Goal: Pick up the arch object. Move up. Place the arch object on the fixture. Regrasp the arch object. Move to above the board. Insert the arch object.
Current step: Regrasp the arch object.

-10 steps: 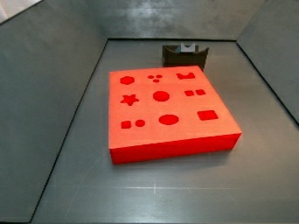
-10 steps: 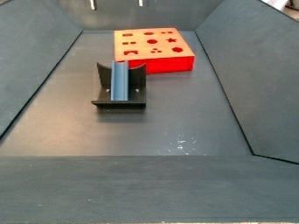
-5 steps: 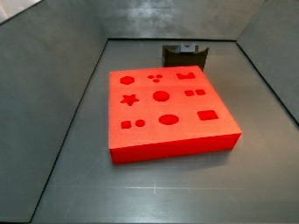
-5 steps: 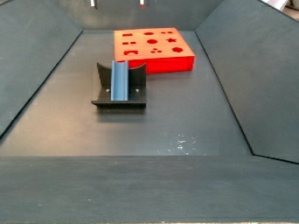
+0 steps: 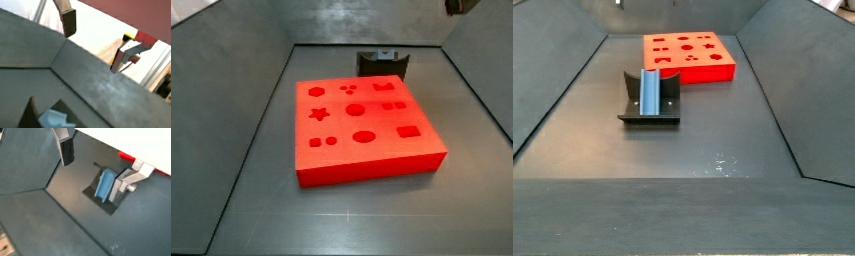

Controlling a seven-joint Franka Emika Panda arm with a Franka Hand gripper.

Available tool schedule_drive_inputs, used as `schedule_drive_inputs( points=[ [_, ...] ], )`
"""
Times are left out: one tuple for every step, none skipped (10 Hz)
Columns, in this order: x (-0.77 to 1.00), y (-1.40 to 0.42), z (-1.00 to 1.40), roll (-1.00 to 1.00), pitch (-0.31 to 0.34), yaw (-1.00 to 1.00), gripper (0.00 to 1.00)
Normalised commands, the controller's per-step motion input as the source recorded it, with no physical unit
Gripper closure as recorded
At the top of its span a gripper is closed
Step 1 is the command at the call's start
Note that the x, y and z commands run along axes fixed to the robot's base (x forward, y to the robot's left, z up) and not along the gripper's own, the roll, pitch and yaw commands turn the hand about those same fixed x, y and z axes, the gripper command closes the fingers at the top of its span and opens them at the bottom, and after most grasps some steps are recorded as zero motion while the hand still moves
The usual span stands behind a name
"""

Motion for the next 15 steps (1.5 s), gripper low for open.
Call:
schedule_drive_inputs(
  points=[
    [0.12,-0.05,-0.03,0.47,0.162,0.23,0.00],
    [0.12,-0.04,-0.01,0.24,0.107,0.24,0.00],
    [0.11,-0.04,-0.01,0.17,0.070,0.24,0.00],
    [0.10,-0.04,-0.01,0.14,0.034,0.23,0.00],
    [0.09,-0.04,-0.01,0.14,0.020,0.21,0.00],
    [0.04,0.07,-1.00,0.15,-0.007,0.20,0.00],
    [0.04,0.07,-1.00,0.15,-0.011,0.18,0.00],
    [0.05,0.06,-1.00,0.14,-0.050,0.14,0.00],
    [0.06,0.05,-1.00,0.11,-0.070,0.11,0.00],
    [0.07,0.05,-1.00,0.09,-0.076,0.08,0.00],
    [0.08,0.05,-1.00,0.07,-0.080,0.06,0.00],
    [0.09,0.04,-1.00,0.06,-0.077,0.04,0.00],
    [0.10,0.04,-1.00,0.06,-0.067,0.01,0.00],
    [0.11,0.03,-1.00,0.05,-0.052,0.00,0.00],
    [0.11,0.03,-1.00,0.05,-0.033,0.00,0.00]
  ],
)
